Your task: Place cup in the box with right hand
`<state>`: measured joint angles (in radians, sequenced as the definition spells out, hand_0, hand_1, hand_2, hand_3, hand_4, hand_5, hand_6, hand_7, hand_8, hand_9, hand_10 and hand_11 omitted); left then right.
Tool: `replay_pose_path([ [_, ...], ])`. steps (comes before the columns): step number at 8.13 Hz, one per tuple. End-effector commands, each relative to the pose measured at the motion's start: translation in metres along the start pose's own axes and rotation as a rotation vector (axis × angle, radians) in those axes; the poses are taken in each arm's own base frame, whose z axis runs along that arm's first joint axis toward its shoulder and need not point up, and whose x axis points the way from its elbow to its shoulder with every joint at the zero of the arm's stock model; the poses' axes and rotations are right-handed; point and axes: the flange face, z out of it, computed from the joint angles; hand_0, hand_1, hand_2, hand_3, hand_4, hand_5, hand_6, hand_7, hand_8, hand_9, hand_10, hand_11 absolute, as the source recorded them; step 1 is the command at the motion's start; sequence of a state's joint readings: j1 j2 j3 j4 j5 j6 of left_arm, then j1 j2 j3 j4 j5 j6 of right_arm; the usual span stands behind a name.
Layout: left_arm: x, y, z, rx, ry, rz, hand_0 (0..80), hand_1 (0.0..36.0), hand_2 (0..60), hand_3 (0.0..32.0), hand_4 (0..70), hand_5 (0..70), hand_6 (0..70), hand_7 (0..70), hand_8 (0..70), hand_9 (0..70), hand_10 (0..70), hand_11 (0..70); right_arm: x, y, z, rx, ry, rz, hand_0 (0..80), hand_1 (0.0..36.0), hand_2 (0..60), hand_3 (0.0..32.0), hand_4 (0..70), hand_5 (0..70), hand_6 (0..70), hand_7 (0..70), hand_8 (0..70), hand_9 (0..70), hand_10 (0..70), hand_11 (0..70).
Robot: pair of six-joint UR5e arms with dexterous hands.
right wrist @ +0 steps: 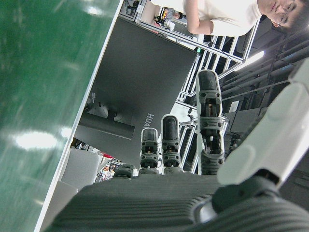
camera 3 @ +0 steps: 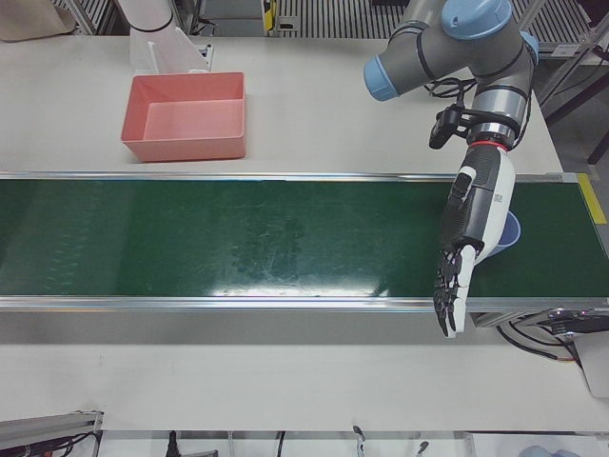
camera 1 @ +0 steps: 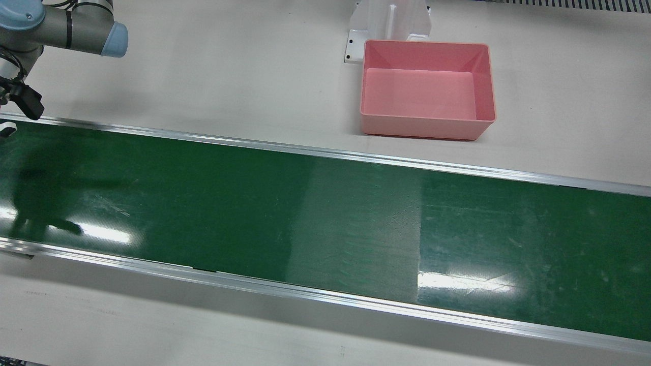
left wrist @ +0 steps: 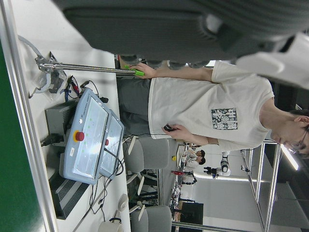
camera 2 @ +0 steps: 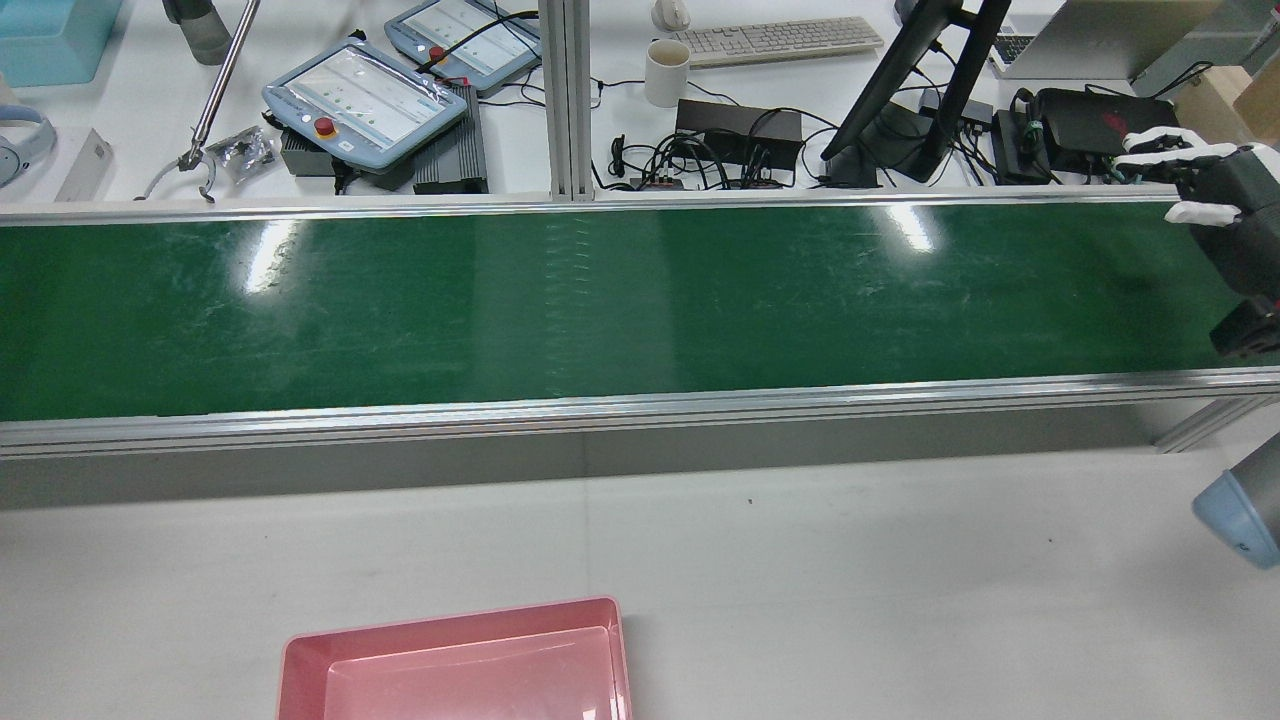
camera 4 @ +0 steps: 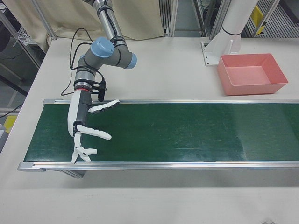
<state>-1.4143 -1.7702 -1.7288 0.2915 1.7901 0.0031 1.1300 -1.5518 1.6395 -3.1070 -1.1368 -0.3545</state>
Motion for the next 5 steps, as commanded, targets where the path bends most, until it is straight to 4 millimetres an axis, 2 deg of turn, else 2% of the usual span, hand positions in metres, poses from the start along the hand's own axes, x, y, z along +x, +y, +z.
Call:
replay_pose_path([
  [1, 0.000, 0.000, 0.000, 0.000, 0.000, 0.000, 0.0, 0.0, 0.0, 0.0, 0.0, 0.0, 0.0, 0.0, 0.0, 0.0, 0.0, 0.0, 0.005, 0.007, 0.002, 0.000, -0.006, 0.003, 43.0, 0.2, 3.2, 0.0, 55.8, 1.3, 10.7, 47.9, 11.4, 21.0, 1.8, 2.4],
  [2, 0.001, 0.000, 0.000, 0.000, 0.002, 0.000, 0.0, 0.0, 0.0, 0.0, 0.0, 0.0, 0.0, 0.0, 0.0, 0.0, 0.0, 0.0, 0.003, 0.013, 0.001, 0.007, -0.003, 0.007, 43.2, 0.2, 3.4, 0.0, 57.2, 1.2, 10.8, 48.4, 11.3, 21.0, 1.5, 2.0],
  [3, 0.000, 0.000, 0.000, 0.000, 0.000, 0.000, 0.0, 0.0, 0.0, 0.0, 0.0, 0.0, 0.0, 0.0, 0.0, 0.0, 0.0, 0.0, -0.005, 0.032, -0.001, 0.025, 0.004, -0.002, 43.4, 0.4, 3.7, 0.0, 59.1, 1.0, 10.7, 48.7, 10.8, 20.7, 1.1, 1.3],
  [4, 0.000, 0.000, 0.000, 0.000, 0.000, 0.000, 0.0, 0.0, 0.0, 0.0, 0.0, 0.0, 0.0, 0.0, 0.0, 0.0, 0.0, 0.0, -0.016, 0.052, -0.005, 0.049, 0.011, -0.008, 43.4, 0.4, 3.0, 0.0, 57.1, 1.1, 10.6, 48.1, 10.8, 20.3, 0.9, 1.0],
  [5, 0.000, 0.000, 0.000, 0.000, 0.000, 0.000, 0.0, 0.0, 0.0, 0.0, 0.0, 0.0, 0.0, 0.0, 0.0, 0.0, 0.0, 0.0, -0.020, 0.065, -0.007, 0.059, 0.017, -0.003, 43.5, 0.5, 3.5, 0.0, 58.0, 1.0, 10.6, 48.6, 10.5, 19.9, 0.4, 0.3],
])
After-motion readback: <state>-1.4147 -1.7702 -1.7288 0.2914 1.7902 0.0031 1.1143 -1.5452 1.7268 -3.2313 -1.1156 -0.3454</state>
